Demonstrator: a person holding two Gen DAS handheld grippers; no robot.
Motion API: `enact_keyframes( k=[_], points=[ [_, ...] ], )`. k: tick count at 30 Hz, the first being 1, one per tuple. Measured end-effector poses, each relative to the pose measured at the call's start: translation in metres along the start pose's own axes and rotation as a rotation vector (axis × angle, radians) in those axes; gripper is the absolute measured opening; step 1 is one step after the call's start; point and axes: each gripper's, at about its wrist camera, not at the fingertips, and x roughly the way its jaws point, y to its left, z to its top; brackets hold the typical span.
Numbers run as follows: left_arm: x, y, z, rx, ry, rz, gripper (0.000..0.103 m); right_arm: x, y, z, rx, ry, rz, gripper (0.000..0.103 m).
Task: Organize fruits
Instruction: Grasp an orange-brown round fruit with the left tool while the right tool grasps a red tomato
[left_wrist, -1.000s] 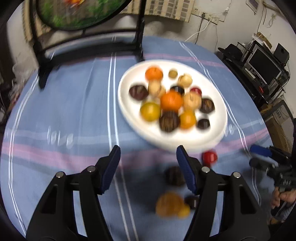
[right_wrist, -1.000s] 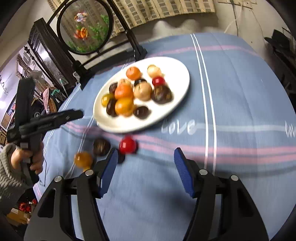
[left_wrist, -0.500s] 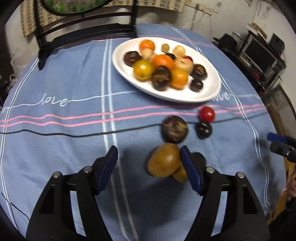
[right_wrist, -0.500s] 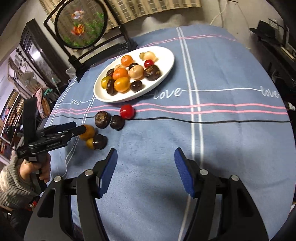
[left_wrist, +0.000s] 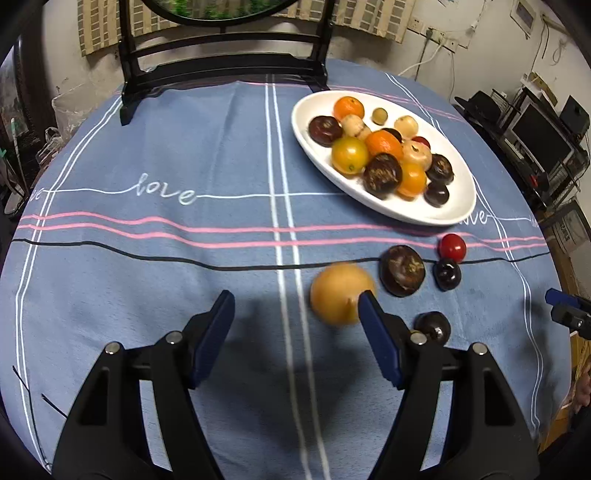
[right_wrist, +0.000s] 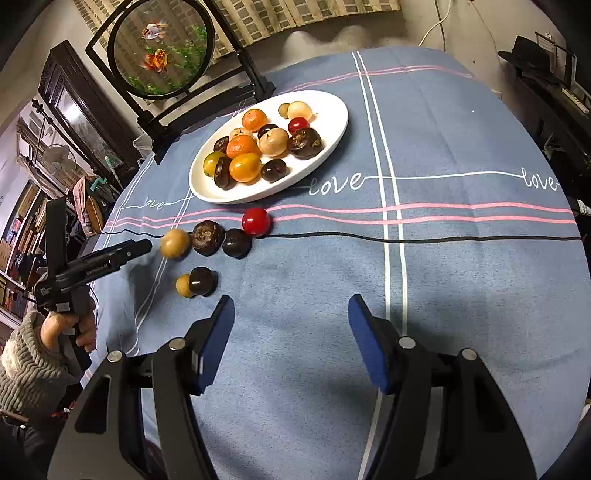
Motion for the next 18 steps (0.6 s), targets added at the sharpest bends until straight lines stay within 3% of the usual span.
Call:
enact_keyframes(
  k=[10,18],
  points=[
    [0.013,-0.026,0.003,0.079,0.023,0.000,0.071,0.002,-0.010,-0.001,0.030,0.011,-0.003,0.065],
    [0.024,-0.029,0.003,0.077,0.039,0.008,0.071,0.003,-0.014,-0.002,0.048,0.017,-0.006,0.065]
  ],
)
